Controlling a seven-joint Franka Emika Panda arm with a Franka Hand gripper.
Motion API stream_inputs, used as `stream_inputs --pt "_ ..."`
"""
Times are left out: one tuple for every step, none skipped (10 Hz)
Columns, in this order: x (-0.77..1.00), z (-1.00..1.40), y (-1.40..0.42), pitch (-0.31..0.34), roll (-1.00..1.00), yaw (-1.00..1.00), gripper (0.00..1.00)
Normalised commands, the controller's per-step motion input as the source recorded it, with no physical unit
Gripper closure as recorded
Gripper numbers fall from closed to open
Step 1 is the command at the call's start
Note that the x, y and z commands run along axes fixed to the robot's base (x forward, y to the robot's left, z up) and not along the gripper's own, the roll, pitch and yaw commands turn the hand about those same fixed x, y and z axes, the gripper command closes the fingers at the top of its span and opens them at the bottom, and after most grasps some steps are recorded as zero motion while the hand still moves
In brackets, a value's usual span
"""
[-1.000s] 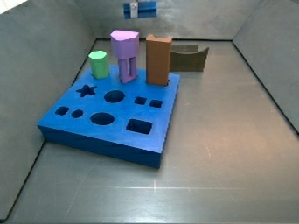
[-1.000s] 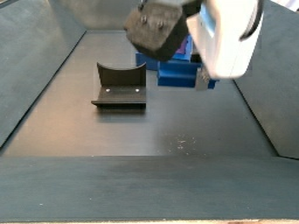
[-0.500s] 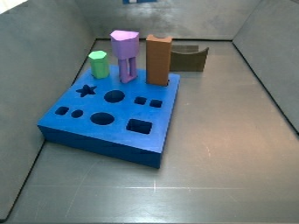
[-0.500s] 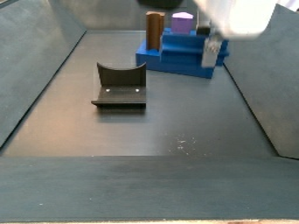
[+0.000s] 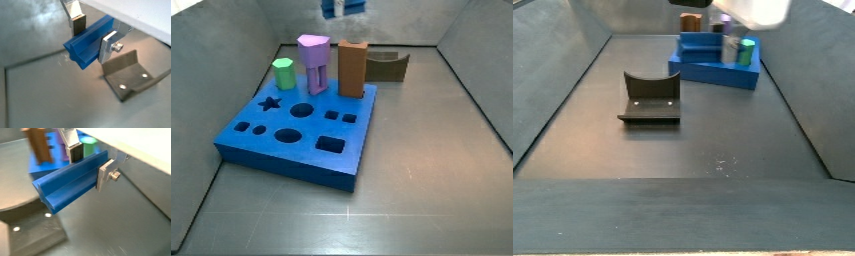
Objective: Pick up the star object. Move up. Place the star object on the fixture. Regrasp the star object. Move to above the board. Insert the star object.
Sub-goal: Place the star object on the fixture.
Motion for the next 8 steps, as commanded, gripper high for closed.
stream_inputs --pt "1.00 -0.21 -0.52 -0.083 0.01 1.00 1.00" --pt "1.00 -0.17 -0.41 -0.081 0.01 1.00 1.00" --pt "1.00 -0.15 -0.34 -0.080 0.01 1.00 1.00" --pt "0.93 -0.12 -0.24 -0.082 0.01 1.00 1.00" --pt "0.80 -0.09 -0.15 -0.083 0.01 1.00 1.00" --pt "0.63 -0.06 -0.08 -0.083 0.00 1.00 1.00" --pt "0.50 -0.05 -0.05 -0.084 0.00 1.00 1.00" --pt "0.42 -0.05 -0.04 -0.084 0.00 1.00 1.00"
